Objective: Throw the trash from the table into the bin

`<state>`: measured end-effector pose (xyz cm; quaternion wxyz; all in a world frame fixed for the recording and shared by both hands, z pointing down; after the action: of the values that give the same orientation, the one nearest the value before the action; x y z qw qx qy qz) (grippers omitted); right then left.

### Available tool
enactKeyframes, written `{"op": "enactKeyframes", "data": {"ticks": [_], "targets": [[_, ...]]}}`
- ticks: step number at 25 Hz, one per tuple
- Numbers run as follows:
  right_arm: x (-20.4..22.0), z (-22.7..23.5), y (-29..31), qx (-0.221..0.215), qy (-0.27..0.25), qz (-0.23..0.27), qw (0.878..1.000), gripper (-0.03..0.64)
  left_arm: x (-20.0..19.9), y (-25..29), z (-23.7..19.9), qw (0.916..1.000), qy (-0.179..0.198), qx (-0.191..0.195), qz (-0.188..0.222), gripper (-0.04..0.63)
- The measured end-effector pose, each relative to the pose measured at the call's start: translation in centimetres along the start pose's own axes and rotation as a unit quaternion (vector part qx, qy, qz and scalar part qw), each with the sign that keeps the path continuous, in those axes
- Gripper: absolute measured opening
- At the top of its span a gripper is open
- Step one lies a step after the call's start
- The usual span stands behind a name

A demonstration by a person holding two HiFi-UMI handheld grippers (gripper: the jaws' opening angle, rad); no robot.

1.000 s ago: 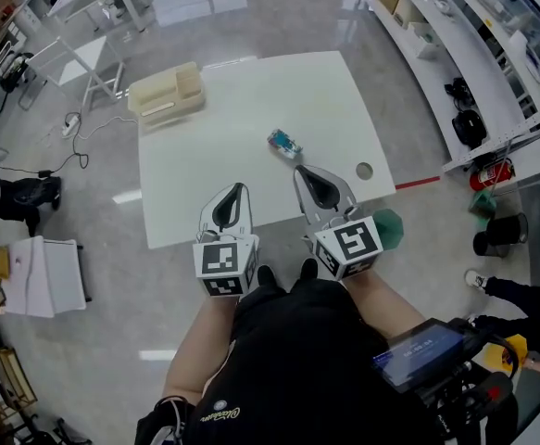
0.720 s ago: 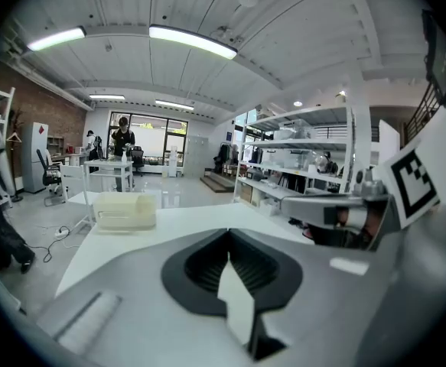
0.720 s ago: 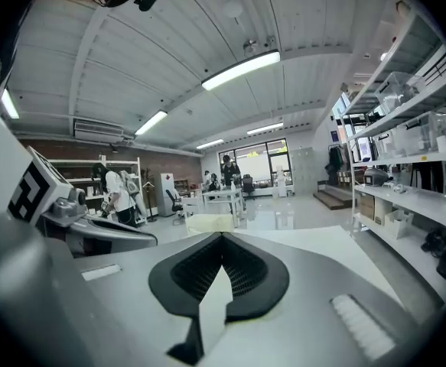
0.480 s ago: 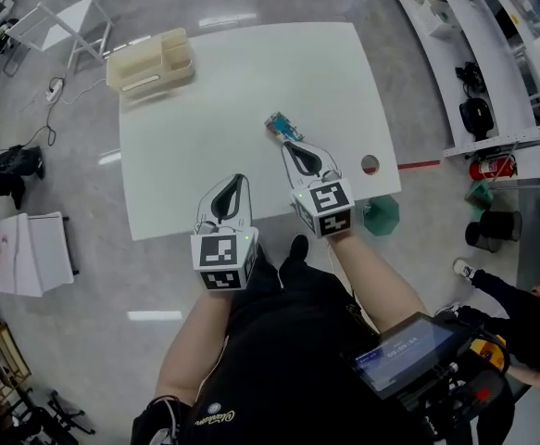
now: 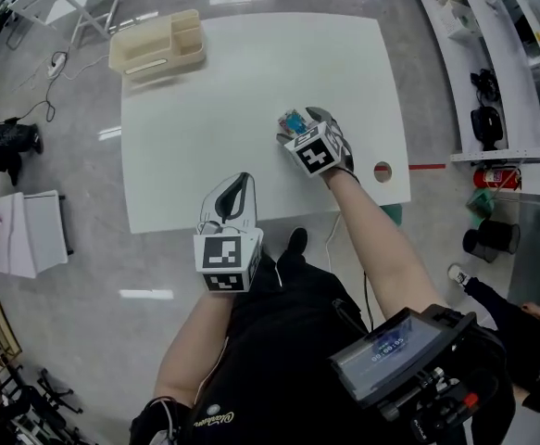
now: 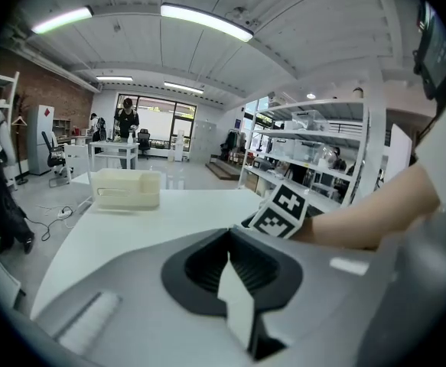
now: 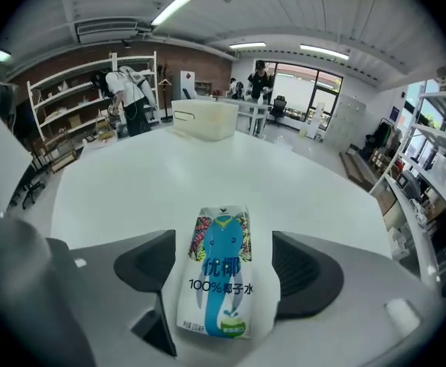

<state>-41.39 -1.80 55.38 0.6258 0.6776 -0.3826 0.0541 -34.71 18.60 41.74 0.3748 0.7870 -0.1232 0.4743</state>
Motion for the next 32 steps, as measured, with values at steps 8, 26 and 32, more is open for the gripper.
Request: {"op": "enactKeyframes", "data": {"ticks": [8, 26, 32], "targets": [[1.1, -0.3, 1.3, -0.022, 0.003, -0.014, 1.0, 0.259, 0.3, 0.1, -0.6, 1.0, -0.006, -0.004, 0.0, 0.008], [-6.3, -1.1, -18.0, 0.106, 0.05, 0.249, 0.961, 0.253, -2.5, -1.9, 0.1, 0.9987, 0.024, 0.032, 0.033, 0.008], [-4.7, -3.4, -23.5, 0.137, 0.109, 0.29, 0.941, 0.252, -3.4, -2.2, 0.9, 0.9963, 0.039, 0.062, 0.045, 0.008]]}}
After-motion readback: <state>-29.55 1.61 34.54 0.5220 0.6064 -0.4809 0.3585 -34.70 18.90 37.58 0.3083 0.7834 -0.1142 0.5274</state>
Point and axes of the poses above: the fingertips, and each gripper's own axes: y forward along the fingers, z to its right, x out of its underside, the point moved 7 cm from there along -y, backward along the fingers, and after that the axes turned 8 degrees about -y, right-handed, at the moved point
